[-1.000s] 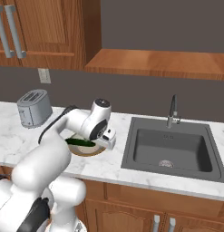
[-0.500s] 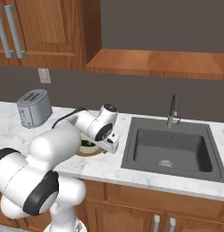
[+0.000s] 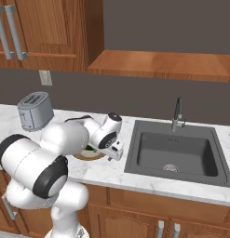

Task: Dump the apple and cucumber from the bowl so the bowl can be washed. Place the bowl in the sink after clearing the leftovers.

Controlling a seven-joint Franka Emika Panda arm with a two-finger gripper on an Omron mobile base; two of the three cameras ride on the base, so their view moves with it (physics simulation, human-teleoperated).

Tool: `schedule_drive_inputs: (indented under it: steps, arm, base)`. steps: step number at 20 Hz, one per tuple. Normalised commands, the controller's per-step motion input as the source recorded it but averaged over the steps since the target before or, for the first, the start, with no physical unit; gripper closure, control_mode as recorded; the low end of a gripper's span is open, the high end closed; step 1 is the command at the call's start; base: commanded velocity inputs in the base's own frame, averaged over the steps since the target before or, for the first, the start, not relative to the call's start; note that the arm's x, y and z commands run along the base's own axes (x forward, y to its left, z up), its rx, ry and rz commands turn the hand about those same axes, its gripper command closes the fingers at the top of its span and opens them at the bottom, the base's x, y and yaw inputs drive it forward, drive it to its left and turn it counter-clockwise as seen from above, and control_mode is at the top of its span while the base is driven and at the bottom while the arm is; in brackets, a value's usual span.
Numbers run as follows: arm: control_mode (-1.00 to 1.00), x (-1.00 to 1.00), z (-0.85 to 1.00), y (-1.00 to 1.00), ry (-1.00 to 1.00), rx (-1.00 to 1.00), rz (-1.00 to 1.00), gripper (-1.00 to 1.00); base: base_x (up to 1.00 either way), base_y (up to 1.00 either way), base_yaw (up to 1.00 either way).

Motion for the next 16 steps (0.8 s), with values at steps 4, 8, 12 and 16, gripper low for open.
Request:
schedule_drive_inputs:
  steps: [4, 8, 12, 16]
  arm:
    - [-1.00, 0.33, -0.28, 0.00, 0.00, 0.00, 0.00, -1.00]
    - [-1.00, 0.20, -0.23, 0.00, 0.00, 0.00, 0.00, -1.00]
    - [-1.00, 0.13, -0.22, 0.00, 0.00, 0.00, 0.00, -1.00]
    - [-1.00, 0.14, -0.07, 0.01, -0.01, 0.00, 0.00, 1.00]
  base:
    - [0.00, 0.00, 0.00]
    - [0.00, 0.00, 0.00]
    - [0.00, 0.00, 0.00]
    - [0.00, 0.00, 0.00]
